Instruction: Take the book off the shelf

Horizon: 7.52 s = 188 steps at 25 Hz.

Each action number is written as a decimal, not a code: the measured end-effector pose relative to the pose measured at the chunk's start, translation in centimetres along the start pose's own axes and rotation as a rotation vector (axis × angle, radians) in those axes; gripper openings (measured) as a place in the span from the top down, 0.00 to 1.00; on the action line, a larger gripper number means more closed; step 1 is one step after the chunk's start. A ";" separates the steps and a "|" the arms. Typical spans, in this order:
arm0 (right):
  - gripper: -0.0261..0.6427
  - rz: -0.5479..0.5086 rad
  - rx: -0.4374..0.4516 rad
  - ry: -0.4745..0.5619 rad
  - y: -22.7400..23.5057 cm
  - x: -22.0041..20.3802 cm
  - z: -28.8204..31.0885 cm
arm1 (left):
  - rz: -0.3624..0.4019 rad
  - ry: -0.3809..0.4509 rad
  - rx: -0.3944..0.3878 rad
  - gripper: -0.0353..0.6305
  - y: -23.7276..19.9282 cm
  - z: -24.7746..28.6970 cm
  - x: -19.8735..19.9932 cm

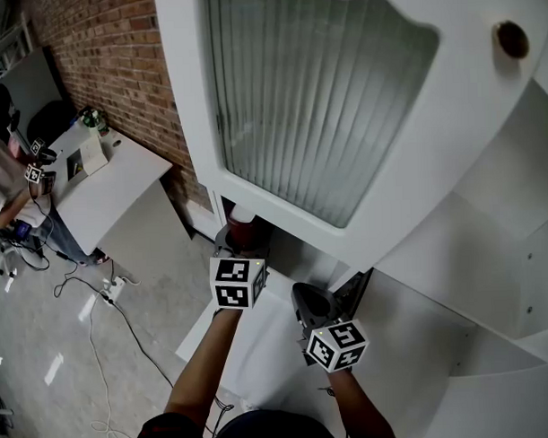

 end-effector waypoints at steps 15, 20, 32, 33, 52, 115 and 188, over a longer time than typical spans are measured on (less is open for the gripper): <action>0.93 0.012 0.023 -0.001 -2.2 0.6 -0.4 | -0.011 0.009 0.002 0.59 -0.2 -3.8 0.1; 0.93 0.010 0.033 0.000 -2.9 0.4 -0.5 | -0.028 0.010 -0.003 0.59 -0.2 -5.1 -0.2; 0.93 -0.004 0.042 0.003 -4.0 0.1 -1.3 | -0.032 0.024 -0.008 0.59 0.1 -8.2 -0.8; 0.93 -0.006 0.044 0.004 -4.1 0.1 -1.4 | -0.032 0.024 -0.008 0.59 0.1 -8.5 -0.8; 0.93 -0.041 0.053 0.040 -7.7 0.7 -3.8 | -0.045 0.033 0.010 0.59 0.5 -15.8 -1.7; 0.93 -0.113 0.116 0.137 -16.2 -0.4 -14.1 | -0.041 0.070 0.030 0.59 6.3 -34.9 -2.1; 0.93 -0.216 0.260 0.111 -28.1 -6.1 -24.7 | -0.099 0.107 0.126 0.59 13.8 -51.7 -3.9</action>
Point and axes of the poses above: the fingertips, and each gripper's own axes: z forward along the fingers, y to its right, x out of its top, the point moved 10 cm from there along -z, backward along the fingers, and after that the axes turned 3 degrees about z, right-handed, at the moved point
